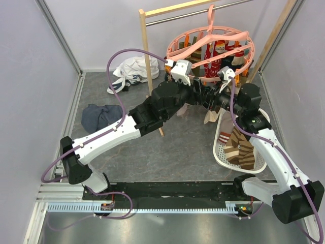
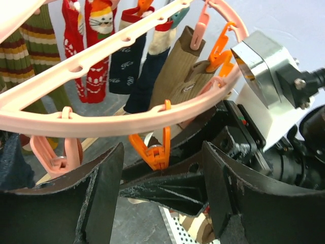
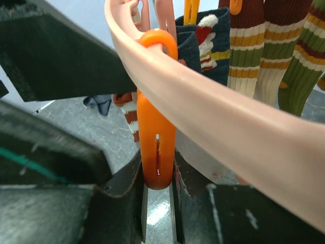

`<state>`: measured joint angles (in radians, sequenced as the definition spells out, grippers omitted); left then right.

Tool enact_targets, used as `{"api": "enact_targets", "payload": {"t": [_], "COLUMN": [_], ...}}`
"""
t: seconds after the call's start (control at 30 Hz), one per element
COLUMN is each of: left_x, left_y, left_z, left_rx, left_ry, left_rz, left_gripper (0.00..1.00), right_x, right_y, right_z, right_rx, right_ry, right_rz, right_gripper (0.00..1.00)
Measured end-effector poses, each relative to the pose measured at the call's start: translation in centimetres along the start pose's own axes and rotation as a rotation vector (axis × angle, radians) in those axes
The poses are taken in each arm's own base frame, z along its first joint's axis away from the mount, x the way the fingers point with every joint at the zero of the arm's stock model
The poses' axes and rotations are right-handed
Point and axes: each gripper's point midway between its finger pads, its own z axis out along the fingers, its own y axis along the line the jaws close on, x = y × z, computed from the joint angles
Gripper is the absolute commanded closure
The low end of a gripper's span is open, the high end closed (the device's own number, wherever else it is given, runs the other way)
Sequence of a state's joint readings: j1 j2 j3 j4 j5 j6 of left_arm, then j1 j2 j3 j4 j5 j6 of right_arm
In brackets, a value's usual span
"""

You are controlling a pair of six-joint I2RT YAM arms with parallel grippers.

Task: Clip the socks to the hanger
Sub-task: Open the clamp at the hanger.

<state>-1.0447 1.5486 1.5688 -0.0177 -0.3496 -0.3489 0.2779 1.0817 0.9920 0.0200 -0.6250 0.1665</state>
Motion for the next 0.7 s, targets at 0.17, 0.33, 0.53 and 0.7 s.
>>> {"api": "enact_targets", "payload": {"t": [0.17,0.33,0.53,0.7], "left_x": [-0.3,-0.1,0.0,-0.1], "left_y": [0.3,1.1,1.2,1.3], "left_z": [0.7,1.2,1.4,1.5], "left_rx": [-0.021,-0.038,-0.027,-0.017], "left_ry": [-0.009,-0.005,0.003,0.008], "left_rz": [-0.005,-0.036,-0.078,-0.103], "left_gripper": [0.36,0.37,0.4,0.49], "right_x": [0.3,0.2,0.1,-0.2], "right_y": [0.1,0.3,0.3,0.5], "right_z": [0.4,0.5,0.5,0.6], "right_rx": [-0.003,-0.003,-0.002,-0.007], "right_ry": [0.008,0.005,0.001,-0.009], "right_rz": [0.0,-0.002,0.007,0.013], "right_gripper": [1.0,1.0,1.0,1.0]}}
